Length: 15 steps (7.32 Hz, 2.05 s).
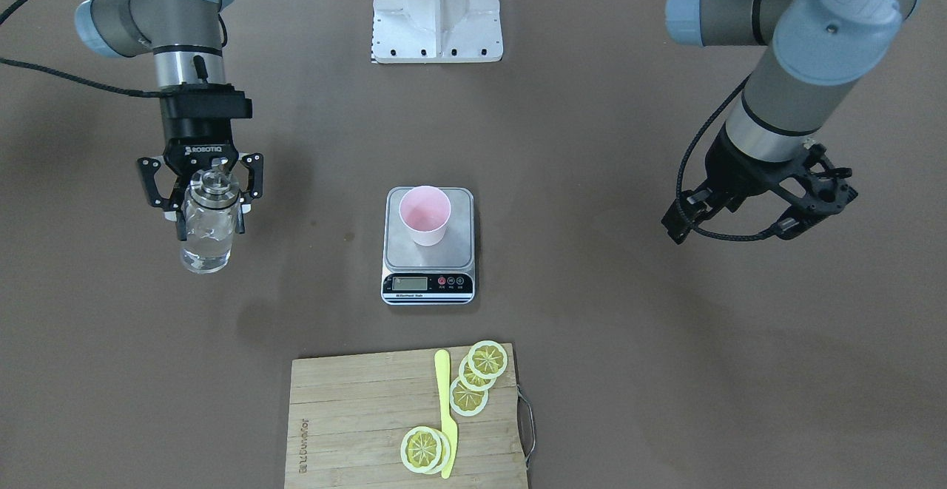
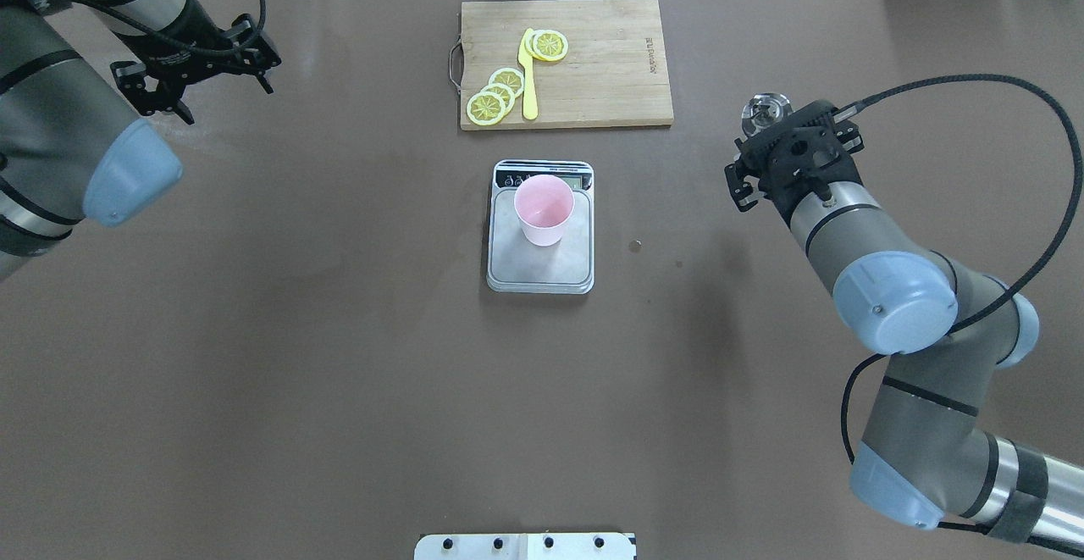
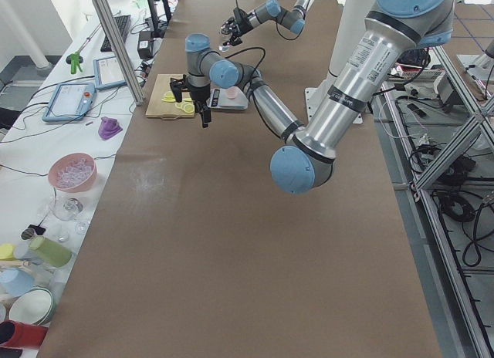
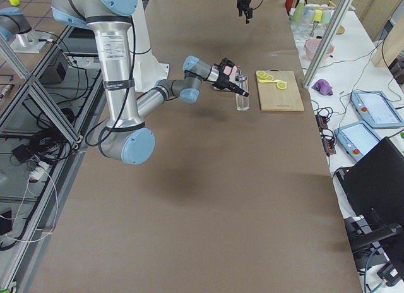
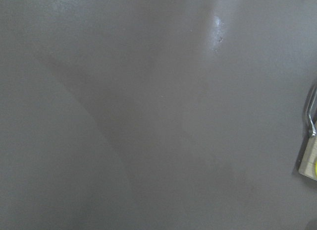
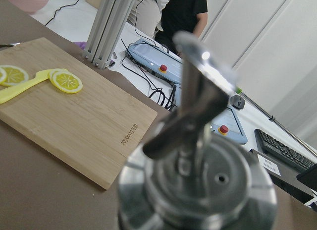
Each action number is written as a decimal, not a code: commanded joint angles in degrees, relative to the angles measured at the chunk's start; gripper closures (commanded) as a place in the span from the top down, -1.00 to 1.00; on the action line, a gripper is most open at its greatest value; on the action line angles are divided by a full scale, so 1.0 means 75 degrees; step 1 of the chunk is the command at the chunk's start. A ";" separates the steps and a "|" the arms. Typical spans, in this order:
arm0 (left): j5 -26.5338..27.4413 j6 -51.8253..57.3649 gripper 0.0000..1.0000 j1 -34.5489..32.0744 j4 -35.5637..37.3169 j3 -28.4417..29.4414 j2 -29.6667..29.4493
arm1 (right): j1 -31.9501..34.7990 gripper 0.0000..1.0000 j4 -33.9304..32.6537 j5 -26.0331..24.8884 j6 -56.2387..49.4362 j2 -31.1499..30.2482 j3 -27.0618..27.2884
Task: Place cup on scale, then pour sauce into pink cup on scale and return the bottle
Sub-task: 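Move the bottle over the pink cup with the right gripper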
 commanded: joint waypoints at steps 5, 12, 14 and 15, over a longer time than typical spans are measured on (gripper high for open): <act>-0.0227 0.0129 0.96 -0.0369 -0.0472 0.0013 0.0557 | -0.1218 -1.00 -0.2466 -0.2387 -0.0949 0.0986 0.0112; -0.0473 0.0293 0.96 -0.0522 -0.0472 -0.0011 0.0685 | -0.1441 -1.00 -0.5596 -0.3290 -0.1606 0.1994 -0.0005; -0.0473 0.0514 0.96 -0.0545 -0.0472 0.0012 0.0755 | -0.1594 -1.00 -0.6041 -0.3443 -0.1606 0.2438 -0.0156; -0.0473 0.0539 0.96 -0.0592 -0.0484 0.0024 0.0837 | -0.1606 -1.00 -0.6150 -0.3456 -0.1606 0.2743 -0.0482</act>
